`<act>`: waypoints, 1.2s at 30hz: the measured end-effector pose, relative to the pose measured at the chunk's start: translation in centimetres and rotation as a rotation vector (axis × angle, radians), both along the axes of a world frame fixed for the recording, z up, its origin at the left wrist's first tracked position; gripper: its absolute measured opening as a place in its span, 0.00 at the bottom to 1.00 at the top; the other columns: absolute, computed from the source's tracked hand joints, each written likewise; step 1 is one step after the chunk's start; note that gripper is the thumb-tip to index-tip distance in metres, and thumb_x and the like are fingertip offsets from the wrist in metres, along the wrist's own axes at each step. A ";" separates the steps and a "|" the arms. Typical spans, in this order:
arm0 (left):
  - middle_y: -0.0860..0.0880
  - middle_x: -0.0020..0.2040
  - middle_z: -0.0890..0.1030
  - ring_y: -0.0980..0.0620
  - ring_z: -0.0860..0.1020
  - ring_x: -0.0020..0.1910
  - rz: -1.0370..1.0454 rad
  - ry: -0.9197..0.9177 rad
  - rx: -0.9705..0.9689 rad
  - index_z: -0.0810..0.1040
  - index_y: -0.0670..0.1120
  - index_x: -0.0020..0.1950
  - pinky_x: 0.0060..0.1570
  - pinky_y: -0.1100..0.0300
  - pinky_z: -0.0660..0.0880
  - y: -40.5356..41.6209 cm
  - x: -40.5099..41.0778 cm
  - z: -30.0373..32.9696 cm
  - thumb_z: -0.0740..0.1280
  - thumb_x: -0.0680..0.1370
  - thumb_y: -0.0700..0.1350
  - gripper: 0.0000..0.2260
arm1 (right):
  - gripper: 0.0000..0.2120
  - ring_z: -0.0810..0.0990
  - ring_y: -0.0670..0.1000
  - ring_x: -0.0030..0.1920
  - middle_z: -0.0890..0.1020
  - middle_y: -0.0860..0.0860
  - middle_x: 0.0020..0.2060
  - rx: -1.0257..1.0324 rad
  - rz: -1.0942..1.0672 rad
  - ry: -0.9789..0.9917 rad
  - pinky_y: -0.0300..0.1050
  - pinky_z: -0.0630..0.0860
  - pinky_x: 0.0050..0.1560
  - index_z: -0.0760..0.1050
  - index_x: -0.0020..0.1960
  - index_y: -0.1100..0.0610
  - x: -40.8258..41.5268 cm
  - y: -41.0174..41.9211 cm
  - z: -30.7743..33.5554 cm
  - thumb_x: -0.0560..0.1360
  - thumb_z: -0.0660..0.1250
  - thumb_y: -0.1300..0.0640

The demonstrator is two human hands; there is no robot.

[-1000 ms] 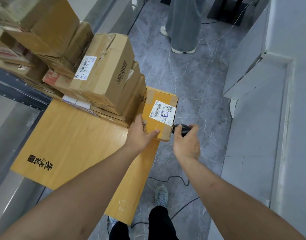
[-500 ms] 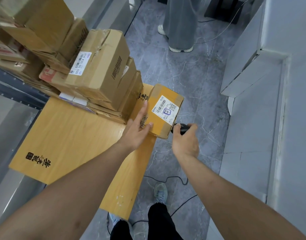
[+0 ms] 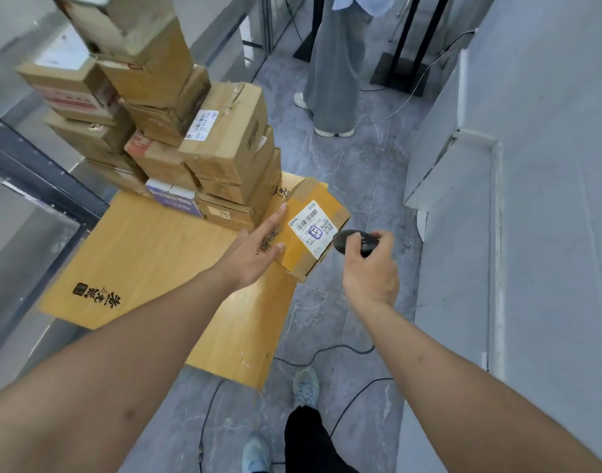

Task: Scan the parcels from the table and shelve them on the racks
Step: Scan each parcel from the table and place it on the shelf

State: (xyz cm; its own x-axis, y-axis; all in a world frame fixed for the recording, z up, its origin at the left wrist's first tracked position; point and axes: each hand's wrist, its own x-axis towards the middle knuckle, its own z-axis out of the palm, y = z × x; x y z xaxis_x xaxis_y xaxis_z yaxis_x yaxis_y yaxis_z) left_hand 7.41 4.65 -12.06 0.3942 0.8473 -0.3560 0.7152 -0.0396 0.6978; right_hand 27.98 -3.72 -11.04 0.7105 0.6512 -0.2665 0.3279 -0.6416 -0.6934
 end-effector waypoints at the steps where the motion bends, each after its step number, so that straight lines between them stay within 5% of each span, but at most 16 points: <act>1: 0.40 0.72 0.70 0.41 0.67 0.71 -0.008 0.014 0.011 0.44 0.84 0.73 0.72 0.44 0.65 -0.7 -0.6 0.6 0.60 0.86 0.58 0.29 | 0.14 0.76 0.55 0.44 0.78 0.46 0.44 0.038 0.010 -0.004 0.49 0.69 0.46 0.68 0.65 0.48 -0.6 -0.8 0.9 0.84 0.60 0.41; 6: 0.43 0.63 0.69 0.41 0.71 0.65 -0.036 0.035 0.072 0.45 0.84 0.74 0.62 0.50 0.66 -3.9 -4.4 3.4 0.60 0.86 0.60 0.29 | 0.11 0.79 0.52 0.47 0.80 0.44 0.48 0.198 0.140 -0.025 0.48 0.69 0.46 0.70 0.63 0.46 -4.2 -4.6 5.3 0.83 0.62 0.43; 13: 0.44 0.63 0.68 0.42 0.72 0.60 -0.018 0.040 0.167 0.44 0.85 0.72 0.59 0.50 0.67 -9.0 -11.3 8.3 0.60 0.86 0.59 0.29 | 0.10 0.84 0.54 0.46 0.84 0.46 0.45 0.322 0.280 -0.043 0.54 0.79 0.50 0.70 0.59 0.42 -9.7 -9.3 10.7 0.79 0.61 0.41; 23: 0.46 0.58 0.69 0.46 0.73 0.55 0.153 0.104 0.273 0.41 0.83 0.73 0.58 0.51 0.68 -14.8 -20.6 13.6 0.58 0.85 0.61 0.29 | 0.12 0.81 0.52 0.48 0.82 0.44 0.45 0.440 0.508 -0.091 0.52 0.79 0.46 0.70 0.57 0.42 -17.6 -11.9 16.2 0.77 0.58 0.40; 28: 0.44 0.60 0.69 0.45 0.74 0.56 0.273 0.094 0.303 0.41 0.83 0.74 0.63 0.48 0.71 -16.7 -24.4 14.8 0.58 0.85 0.62 0.29 | 0.07 0.82 0.50 0.47 0.81 0.41 0.44 0.476 0.629 -0.042 0.50 0.79 0.44 0.71 0.58 0.44 -20.7 -10.7 17.3 0.82 0.62 0.44; 32: 0.43 0.64 0.75 0.44 0.79 0.59 0.441 -0.013 0.298 0.43 0.83 0.74 0.65 0.42 0.76 -18.6 -27.0 14.4 0.61 0.84 0.63 0.30 | 0.11 0.85 0.52 0.46 0.83 0.44 0.47 0.475 0.669 0.124 0.56 0.83 0.47 0.70 0.56 0.41 -24.0 -9.8 17.3 0.77 0.60 0.38; 36: 0.50 0.74 0.74 0.45 0.76 0.68 0.684 -0.103 0.324 0.47 0.75 0.80 0.67 0.51 0.71 -21.5 -28.4 15.3 0.63 0.85 0.57 0.32 | 0.15 0.86 0.53 0.48 0.82 0.45 0.51 0.446 0.701 0.265 0.62 0.83 0.51 0.70 0.56 0.39 -28.1 -9.1 16.8 0.73 0.58 0.34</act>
